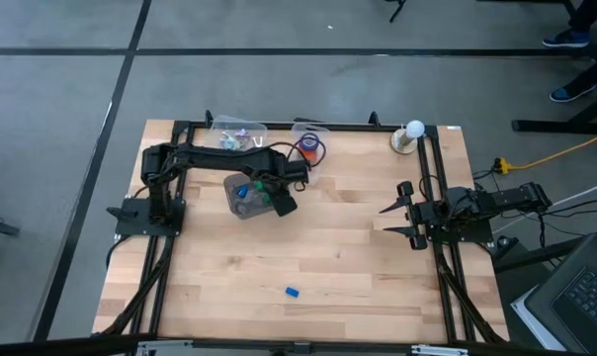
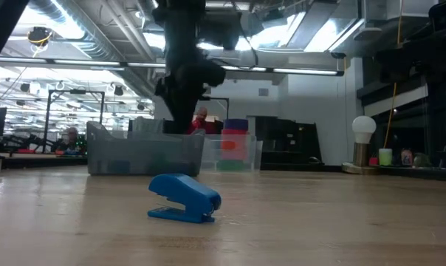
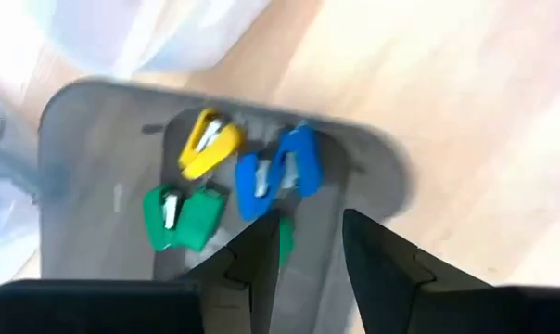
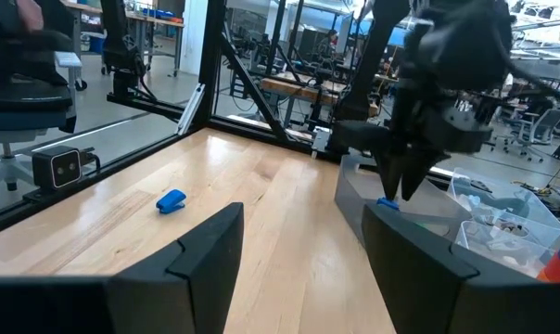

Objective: Pick and place Stapler, Stapler remover, tape
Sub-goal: Put the blue stapler into the black bin

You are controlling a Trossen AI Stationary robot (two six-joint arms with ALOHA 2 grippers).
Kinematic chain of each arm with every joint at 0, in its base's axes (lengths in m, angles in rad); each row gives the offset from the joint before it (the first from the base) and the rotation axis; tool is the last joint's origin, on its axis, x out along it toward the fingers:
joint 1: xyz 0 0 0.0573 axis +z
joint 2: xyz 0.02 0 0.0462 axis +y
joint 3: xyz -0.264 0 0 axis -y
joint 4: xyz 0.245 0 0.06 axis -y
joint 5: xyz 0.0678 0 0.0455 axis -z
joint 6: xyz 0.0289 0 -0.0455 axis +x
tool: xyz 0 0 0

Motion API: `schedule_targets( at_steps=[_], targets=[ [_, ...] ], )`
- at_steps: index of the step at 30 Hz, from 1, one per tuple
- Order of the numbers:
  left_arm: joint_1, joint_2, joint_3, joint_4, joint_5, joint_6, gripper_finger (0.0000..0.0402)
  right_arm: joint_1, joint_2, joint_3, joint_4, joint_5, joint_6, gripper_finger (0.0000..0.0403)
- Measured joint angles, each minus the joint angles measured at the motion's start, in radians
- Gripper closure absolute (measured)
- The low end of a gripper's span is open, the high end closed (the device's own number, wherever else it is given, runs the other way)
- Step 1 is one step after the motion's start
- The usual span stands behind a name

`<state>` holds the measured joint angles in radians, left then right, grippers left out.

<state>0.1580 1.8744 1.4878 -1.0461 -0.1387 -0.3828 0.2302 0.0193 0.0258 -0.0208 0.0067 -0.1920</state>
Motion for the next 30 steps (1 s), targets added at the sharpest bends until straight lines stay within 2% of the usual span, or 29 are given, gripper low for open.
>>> schedule_targets(
  at_steps=[11, 21, 30],
  targets=[
    [-0.097, -0.001, 0.156, 0.017, -0.027, 0.074, 0.0286, 0.000, 0.000, 0.000, 0.000, 0.000, 0.000, 0.0178],
    [-0.166, -0.001, 0.191, 0.219, -0.022, 0.265, 0.0286, 0.000, 0.000, 0.000, 0.000, 0.000, 0.000, 0.0178],
    [-0.212, -0.002, 0.168, 0.242, 0.112, 0.301, 0.0286, 0.000, 0.000, 0.000, 0.000, 0.000, 0.000, 0.0178]
  ],
)
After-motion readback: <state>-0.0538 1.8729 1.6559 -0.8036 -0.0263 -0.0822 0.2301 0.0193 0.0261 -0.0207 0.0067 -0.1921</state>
